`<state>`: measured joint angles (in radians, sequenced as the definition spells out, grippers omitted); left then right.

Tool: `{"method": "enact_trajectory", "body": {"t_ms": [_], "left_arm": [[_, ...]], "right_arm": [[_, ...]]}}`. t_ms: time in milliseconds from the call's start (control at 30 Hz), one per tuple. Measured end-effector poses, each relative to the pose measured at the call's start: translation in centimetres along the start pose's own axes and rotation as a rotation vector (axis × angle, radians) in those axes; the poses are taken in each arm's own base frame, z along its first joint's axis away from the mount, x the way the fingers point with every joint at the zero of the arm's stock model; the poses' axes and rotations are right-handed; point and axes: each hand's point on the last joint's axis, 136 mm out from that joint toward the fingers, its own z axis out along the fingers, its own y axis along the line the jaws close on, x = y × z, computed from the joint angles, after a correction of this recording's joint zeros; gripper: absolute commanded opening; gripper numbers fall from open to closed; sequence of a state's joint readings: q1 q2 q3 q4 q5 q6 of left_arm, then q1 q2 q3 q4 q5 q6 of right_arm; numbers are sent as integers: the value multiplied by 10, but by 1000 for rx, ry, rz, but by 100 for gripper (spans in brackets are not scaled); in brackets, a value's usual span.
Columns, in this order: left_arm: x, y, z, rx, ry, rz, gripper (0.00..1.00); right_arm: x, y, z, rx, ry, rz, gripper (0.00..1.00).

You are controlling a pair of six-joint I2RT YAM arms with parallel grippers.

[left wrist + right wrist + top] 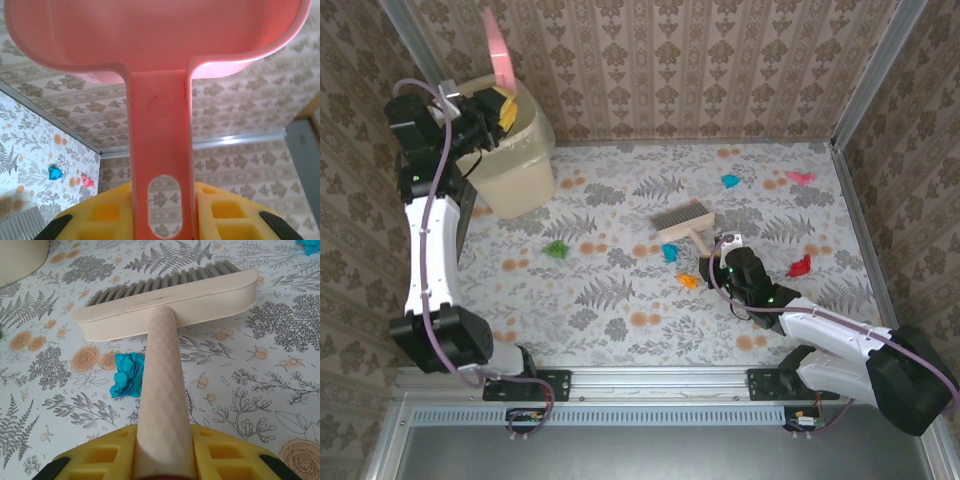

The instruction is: Sweep away the paper scraps from the table

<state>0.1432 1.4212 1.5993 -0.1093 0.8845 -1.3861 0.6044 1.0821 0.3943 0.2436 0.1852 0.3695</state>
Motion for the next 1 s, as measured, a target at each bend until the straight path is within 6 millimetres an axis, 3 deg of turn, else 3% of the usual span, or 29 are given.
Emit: {"method": "enact_trajectory", "body": {"t_ms": [67, 200, 300, 433, 667, 1000], "left_arm": [[23, -16, -3, 6, 26, 63, 0], [70, -27, -4, -11, 92, 149, 0], [103, -25, -3, -44, 154, 209, 0], [147, -7, -3, -124, 250, 292, 0], [225, 65, -18, -360, 466, 447, 0], [290, 178, -69, -718, 706, 596, 0]], "right_arm": [[0, 0, 0, 0, 0, 0, 0], [0, 0, 0, 0, 0, 0, 0], [0, 0, 0, 0, 0, 0, 0], [0, 0, 0, 0, 0, 0, 0], [-2, 0, -1, 0, -7, 2, 0], [-17, -7, -9, 40, -69, 15, 0]]}}
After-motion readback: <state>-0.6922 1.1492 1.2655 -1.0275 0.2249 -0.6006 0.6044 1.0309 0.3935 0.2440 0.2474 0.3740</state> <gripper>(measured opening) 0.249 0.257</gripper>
